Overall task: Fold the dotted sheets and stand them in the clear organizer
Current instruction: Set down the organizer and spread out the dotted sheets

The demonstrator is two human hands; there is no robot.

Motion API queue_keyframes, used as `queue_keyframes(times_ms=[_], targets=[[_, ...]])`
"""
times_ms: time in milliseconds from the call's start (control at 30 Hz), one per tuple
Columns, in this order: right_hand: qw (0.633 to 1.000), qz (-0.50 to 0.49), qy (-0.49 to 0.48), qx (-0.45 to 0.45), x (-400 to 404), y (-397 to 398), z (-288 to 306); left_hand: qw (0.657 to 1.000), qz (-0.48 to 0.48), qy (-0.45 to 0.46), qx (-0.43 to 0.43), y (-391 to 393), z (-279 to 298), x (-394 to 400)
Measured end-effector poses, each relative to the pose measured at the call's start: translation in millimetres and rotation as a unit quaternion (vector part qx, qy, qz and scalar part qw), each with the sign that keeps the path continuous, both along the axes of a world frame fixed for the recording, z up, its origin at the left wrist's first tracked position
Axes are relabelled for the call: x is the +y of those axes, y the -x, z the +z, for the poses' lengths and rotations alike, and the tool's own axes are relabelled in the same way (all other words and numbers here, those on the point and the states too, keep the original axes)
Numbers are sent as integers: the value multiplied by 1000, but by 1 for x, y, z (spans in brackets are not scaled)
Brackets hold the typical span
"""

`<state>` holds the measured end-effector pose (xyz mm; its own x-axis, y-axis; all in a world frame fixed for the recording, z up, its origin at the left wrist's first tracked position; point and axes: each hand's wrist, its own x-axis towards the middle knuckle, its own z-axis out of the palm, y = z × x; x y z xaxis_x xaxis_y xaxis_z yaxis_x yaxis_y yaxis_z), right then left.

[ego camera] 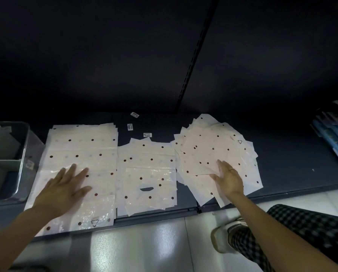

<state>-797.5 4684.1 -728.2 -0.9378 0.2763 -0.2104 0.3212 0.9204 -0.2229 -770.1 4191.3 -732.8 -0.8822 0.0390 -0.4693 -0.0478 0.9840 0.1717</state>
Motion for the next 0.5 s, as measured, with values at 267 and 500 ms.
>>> queue_keyframes(times_ms=[267,500], targets=[[1000,-13,4,-7,3,-9,7,996,-77,17,50,-8,9,31],[999,2,-18,40,-1,-15,13,994,-95,49,1,-11,2,47]])
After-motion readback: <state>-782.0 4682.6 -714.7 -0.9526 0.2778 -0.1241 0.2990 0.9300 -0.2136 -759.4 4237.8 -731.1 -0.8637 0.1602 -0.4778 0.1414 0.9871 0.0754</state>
